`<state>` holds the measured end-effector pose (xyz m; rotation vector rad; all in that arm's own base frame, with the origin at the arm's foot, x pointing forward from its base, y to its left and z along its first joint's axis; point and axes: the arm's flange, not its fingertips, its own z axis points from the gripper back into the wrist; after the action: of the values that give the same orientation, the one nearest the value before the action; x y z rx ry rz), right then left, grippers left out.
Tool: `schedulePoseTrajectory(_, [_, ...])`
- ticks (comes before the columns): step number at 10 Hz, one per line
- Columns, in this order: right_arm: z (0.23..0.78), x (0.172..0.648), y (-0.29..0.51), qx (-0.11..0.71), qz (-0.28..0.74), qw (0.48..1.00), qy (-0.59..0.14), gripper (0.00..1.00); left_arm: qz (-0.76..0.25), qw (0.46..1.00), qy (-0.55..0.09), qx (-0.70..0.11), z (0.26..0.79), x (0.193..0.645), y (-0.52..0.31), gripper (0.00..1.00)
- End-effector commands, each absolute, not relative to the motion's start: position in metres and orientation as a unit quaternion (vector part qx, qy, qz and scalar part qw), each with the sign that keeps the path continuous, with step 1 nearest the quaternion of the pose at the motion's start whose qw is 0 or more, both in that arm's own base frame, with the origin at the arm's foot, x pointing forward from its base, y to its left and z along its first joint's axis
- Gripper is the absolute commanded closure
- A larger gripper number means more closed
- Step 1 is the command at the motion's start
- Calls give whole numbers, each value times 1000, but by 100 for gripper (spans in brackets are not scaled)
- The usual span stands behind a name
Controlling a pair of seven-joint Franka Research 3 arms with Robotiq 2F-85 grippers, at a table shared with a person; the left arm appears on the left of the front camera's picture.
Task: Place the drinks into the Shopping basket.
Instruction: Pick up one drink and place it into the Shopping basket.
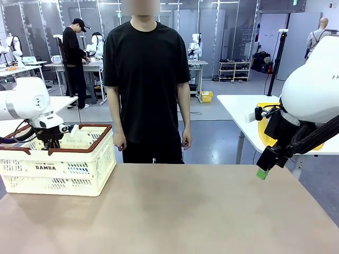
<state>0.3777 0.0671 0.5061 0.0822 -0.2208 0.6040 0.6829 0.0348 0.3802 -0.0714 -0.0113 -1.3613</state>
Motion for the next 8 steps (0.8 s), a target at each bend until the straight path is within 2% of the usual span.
schedulePoseTrajectory(1, [506, 377, 67, 41, 298, 948, -108, 0, -634, 773, -4, -27, 363, 671, 38, 41])
schedulePoseTrajectory(5, [506, 377, 67, 41, 298, 948, -108, 0, -643, 765, -5, -23, 378, 653, 37, 2])
schedulePoseTrajectory(8, [506, 377, 67, 41, 298, 948, -108, 0, -641, 767, -23, -7, 395, 650, 36, 0])
